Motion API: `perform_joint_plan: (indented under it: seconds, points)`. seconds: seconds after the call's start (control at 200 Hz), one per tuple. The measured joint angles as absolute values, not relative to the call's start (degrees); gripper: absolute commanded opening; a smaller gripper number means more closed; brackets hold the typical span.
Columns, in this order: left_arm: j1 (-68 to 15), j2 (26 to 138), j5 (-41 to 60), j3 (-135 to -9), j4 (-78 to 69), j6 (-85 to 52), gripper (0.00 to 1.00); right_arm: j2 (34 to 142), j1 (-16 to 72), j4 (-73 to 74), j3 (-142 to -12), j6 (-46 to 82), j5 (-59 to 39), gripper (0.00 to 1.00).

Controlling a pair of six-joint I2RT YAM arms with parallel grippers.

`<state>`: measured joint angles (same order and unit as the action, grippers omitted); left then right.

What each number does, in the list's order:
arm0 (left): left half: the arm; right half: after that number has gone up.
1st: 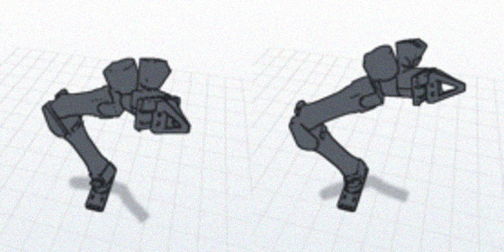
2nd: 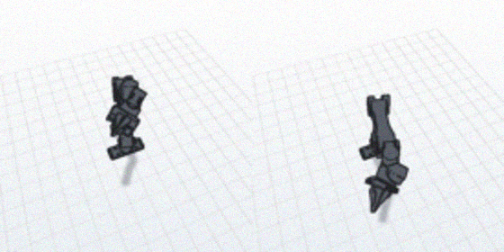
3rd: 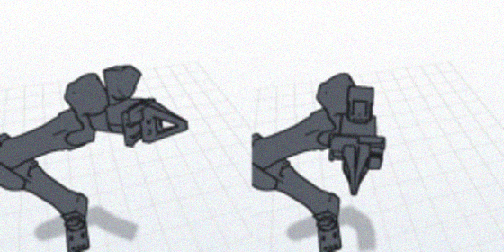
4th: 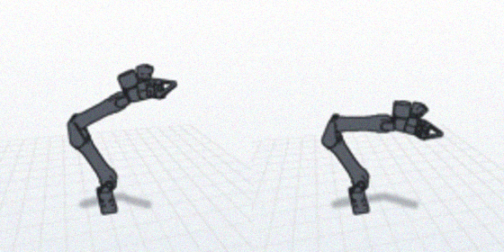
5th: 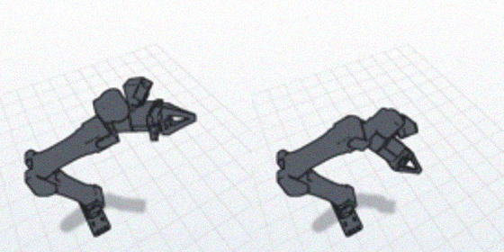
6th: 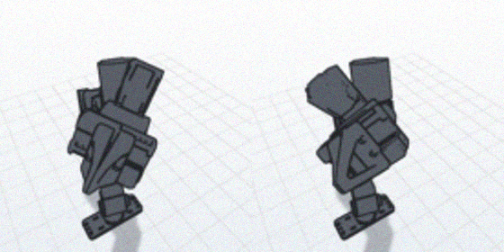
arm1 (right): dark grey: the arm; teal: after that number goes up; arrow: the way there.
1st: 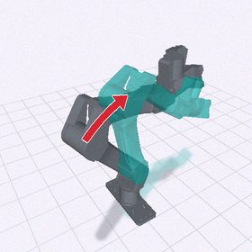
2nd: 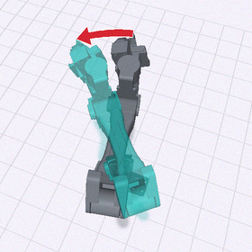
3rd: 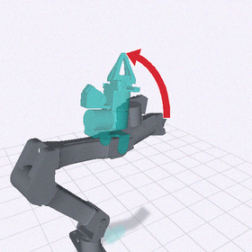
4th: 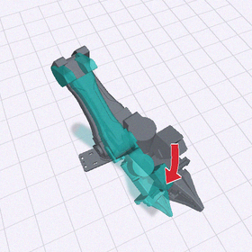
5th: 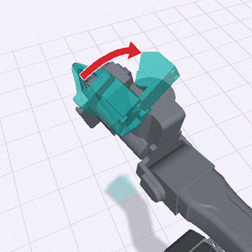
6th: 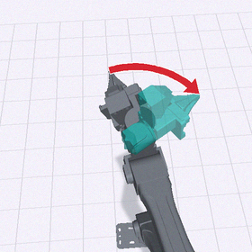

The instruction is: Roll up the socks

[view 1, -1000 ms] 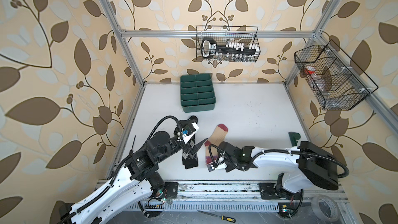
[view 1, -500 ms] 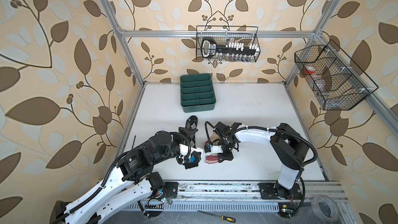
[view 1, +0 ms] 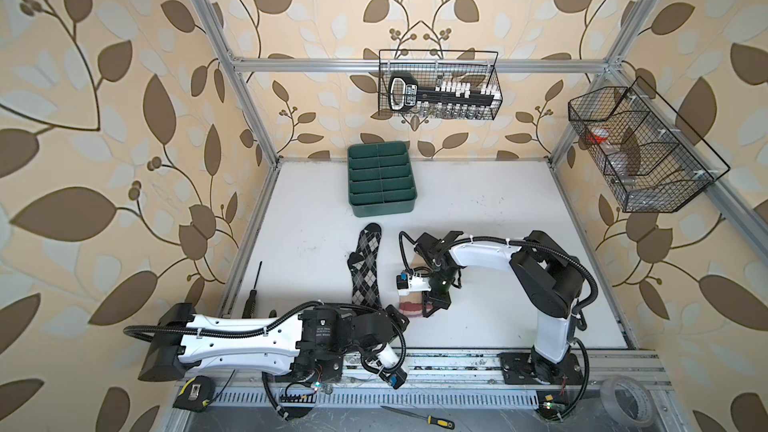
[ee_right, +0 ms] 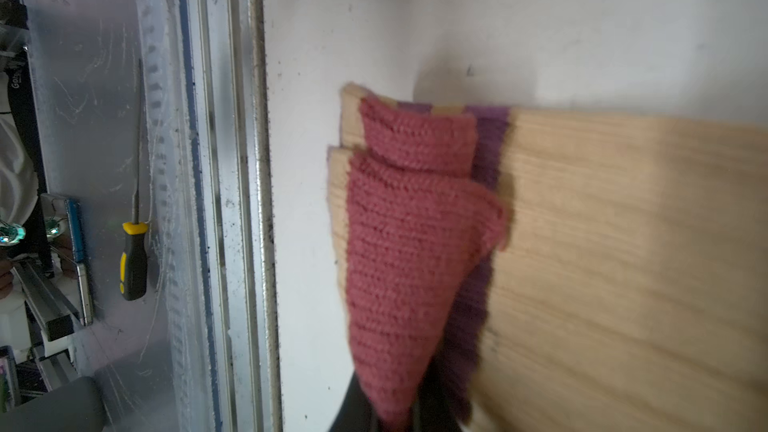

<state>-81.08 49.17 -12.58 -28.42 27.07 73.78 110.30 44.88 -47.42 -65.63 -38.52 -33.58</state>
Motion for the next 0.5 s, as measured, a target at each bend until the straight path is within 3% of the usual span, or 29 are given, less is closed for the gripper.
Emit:
perform_joint_plan:
  seconds: [0.35, 0.5]
  points:
    - [-81.08, 61.41, -18.35, -24.16, 12.34, 72.42, 0.76, 111.77, 44.31, -48.90, -66.74, -38.04, -35.42, 0.08]
    - [-81.08, 66.26, -21.67, -23.33, 5.89, 71.22, 0.68, 111.79, 44.31, -48.93, -66.74, -37.80, -35.46, 0.08]
